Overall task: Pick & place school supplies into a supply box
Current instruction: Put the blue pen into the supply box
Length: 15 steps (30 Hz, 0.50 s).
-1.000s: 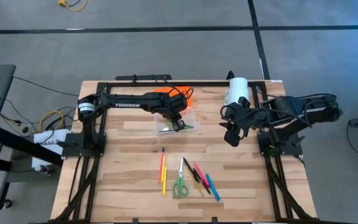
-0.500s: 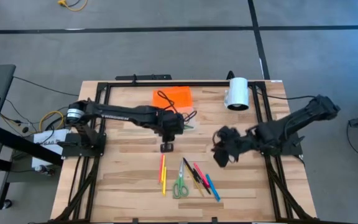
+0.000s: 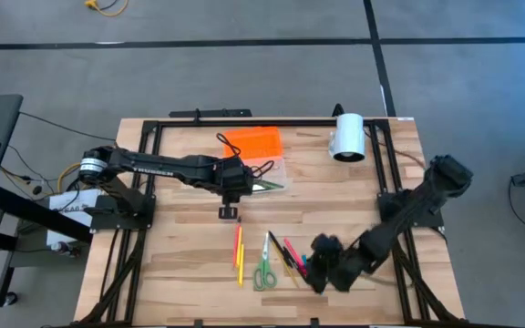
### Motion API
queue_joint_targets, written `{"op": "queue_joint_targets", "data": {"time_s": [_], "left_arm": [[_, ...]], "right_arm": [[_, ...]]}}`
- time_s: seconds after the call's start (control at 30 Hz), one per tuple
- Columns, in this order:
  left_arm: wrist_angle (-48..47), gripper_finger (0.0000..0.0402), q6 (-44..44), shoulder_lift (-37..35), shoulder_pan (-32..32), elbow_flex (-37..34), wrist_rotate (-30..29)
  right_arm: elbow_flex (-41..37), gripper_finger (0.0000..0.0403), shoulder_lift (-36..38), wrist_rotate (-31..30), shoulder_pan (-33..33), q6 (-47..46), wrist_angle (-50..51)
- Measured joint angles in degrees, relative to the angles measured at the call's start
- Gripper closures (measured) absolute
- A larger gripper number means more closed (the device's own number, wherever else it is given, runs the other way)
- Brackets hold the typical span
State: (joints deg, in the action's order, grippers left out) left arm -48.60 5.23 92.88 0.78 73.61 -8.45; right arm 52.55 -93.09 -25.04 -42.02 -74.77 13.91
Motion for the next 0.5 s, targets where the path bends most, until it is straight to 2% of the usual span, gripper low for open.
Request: {"op": "queue_joint_targets", "data": {"time_s": [0.13, 0.27, 0.5], "left_arm": [[1.9, 0.0344, -1.6, -1.5, 0.0, -3.6, 0.0], [3.8, 0.0344, -3.5, -2.2, 0.0, -5.7, 0.1], [4.7, 0.0344, -4.2, -2.3, 0.0, -5.9, 0.2]], "right_arm": [[5.3, 0.0285, -6.6, 1.0, -1.1, -2.7, 1.2], [10.1, 0.0285, -10.8, 4.2, -0.9, -6.6, 8.3], [13.8, 0.0285, -11.7, 6.4, -0.6, -13.7, 17.5]]}}
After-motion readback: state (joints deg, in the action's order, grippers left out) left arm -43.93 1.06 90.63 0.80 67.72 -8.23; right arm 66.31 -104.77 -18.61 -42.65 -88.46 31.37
